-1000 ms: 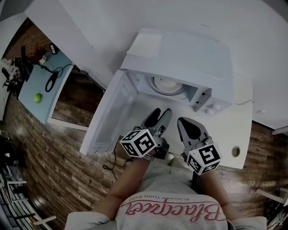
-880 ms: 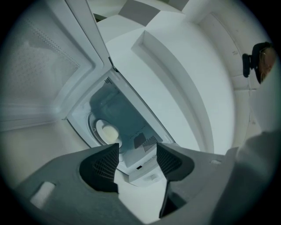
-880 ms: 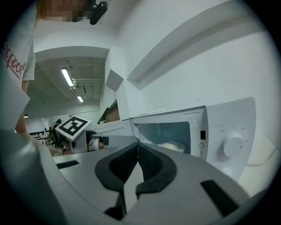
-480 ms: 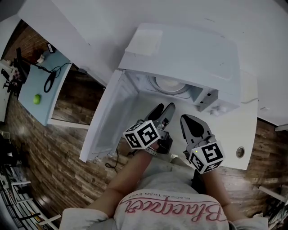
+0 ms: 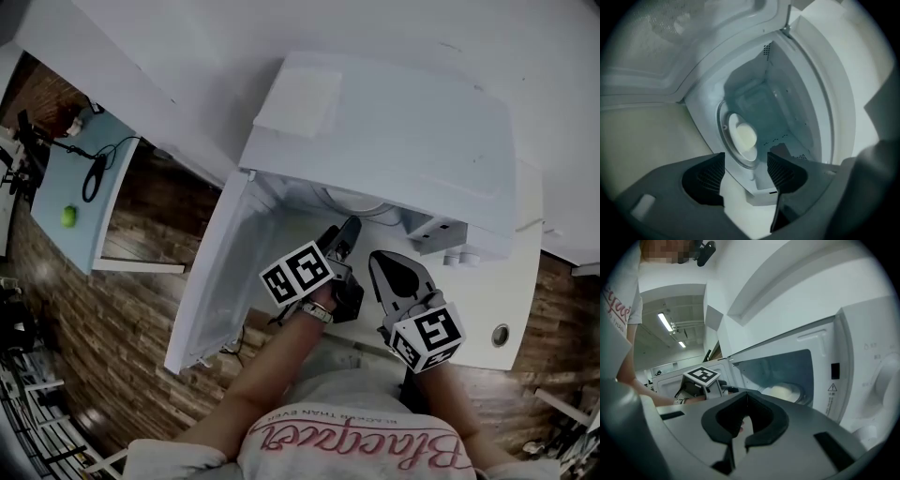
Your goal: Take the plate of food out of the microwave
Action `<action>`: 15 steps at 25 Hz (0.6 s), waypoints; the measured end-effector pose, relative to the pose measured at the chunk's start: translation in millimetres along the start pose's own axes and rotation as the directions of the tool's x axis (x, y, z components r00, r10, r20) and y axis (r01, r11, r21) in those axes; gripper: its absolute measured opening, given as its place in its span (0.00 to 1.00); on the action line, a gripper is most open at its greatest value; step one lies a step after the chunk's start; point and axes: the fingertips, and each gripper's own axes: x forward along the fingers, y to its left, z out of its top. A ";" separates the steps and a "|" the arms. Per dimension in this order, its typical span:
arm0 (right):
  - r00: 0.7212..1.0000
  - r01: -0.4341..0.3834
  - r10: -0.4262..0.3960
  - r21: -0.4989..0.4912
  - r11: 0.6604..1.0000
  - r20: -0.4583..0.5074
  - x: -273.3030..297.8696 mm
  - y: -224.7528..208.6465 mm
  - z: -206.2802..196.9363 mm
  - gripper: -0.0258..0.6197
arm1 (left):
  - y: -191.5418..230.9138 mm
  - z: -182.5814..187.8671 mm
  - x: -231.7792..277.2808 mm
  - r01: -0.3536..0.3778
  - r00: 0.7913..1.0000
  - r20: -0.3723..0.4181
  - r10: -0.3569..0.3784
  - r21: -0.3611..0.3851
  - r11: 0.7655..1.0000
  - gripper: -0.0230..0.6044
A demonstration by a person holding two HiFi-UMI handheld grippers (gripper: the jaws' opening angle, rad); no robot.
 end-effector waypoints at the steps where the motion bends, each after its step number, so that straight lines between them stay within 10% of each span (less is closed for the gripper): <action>1: 1.000 -0.004 0.004 0.002 1.000 -0.003 2.8 -0.4 0.9 0.06 | 4.5 1.2 3.1 -0.018 1.000 -0.005 0.018 -0.025 1.000 0.47; 15: 1.000 -0.002 0.003 0.042 0.999 -0.023 21.4 -17.1 0.4 0.06 | 47.0 4.0 40.6 -0.189 0.982 -0.050 0.182 -0.275 0.943 0.62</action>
